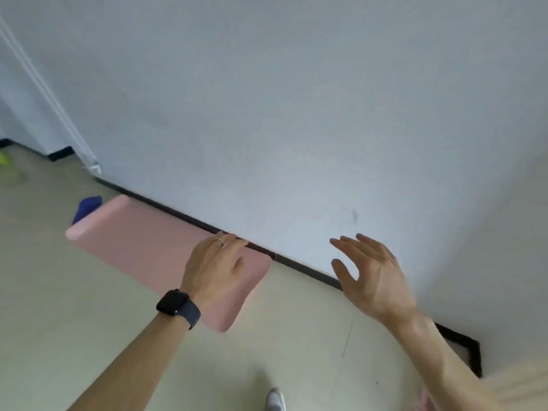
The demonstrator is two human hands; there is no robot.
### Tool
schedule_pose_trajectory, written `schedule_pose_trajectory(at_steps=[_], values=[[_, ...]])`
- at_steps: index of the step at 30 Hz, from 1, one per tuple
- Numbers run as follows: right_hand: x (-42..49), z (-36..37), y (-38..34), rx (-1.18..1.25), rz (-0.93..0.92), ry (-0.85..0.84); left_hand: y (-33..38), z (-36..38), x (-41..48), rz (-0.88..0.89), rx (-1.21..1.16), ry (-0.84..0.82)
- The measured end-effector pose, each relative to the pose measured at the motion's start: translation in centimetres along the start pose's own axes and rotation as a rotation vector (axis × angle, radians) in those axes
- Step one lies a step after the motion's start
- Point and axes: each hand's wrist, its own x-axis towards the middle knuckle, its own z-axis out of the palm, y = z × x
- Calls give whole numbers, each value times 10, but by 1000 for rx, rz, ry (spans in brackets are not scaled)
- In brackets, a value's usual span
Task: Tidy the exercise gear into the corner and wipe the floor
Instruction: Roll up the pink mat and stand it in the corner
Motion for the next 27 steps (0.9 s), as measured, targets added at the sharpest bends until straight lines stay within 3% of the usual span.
schedule_pose_trajectory(at_steps=[6,12,19,27], values=[[21,61,-167,131,-274,-125,-139,-81,-117,-348,70,120],[24,127,-319,165,-417,-182,-261,-122,-206,-542,34,181],[24,216,-469,196,-498,-242,-426,-149,-288,-669,31,180],[26,305,-555,197,-465,-294,-549,-144,-311,-708,-7,113]])
